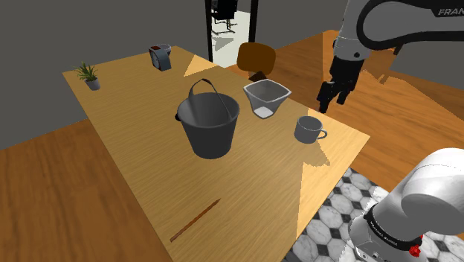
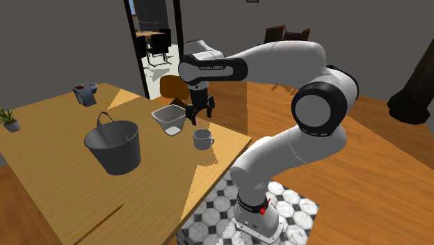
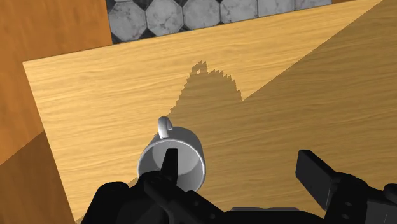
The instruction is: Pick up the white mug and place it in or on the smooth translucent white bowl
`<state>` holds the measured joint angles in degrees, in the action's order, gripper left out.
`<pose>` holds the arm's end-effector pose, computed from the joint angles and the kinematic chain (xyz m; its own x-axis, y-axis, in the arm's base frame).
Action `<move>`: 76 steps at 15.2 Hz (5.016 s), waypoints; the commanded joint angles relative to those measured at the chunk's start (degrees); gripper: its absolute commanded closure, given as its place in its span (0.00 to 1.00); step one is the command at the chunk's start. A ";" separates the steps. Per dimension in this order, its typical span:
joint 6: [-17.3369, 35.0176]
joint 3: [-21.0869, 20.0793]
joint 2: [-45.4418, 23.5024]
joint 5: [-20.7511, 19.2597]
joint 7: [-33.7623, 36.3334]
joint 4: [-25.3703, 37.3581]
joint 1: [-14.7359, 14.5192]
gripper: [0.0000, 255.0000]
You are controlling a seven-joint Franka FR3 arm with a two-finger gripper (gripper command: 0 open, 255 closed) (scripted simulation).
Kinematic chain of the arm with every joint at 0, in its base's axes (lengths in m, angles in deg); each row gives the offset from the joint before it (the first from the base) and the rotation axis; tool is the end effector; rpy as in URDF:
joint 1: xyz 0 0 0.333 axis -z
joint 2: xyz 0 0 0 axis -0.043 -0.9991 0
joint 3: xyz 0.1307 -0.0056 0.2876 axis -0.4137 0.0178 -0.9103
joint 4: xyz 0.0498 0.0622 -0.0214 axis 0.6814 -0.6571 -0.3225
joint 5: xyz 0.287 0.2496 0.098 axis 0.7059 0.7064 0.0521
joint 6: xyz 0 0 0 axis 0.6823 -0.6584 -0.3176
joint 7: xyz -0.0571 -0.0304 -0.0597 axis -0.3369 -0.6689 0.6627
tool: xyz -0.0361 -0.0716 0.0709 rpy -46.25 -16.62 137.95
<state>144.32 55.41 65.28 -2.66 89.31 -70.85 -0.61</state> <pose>0.3265 -0.0430 0.5202 0.9910 -0.1125 -0.0728 -0.1125 -0.9936 0.0048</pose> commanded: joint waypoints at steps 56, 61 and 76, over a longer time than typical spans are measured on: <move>18.37 0.18 -18.76 -1.92 4.69 0.92 1.93 1.00; 14.24 0.05 -17.49 -1.79 4.52 3.78 1.89 1.00; 2.37 -0.32 -15.80 -1.46 4.02 13.97 1.77 1.00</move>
<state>147.67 55.00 49.34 -4.07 93.54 -57.73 1.09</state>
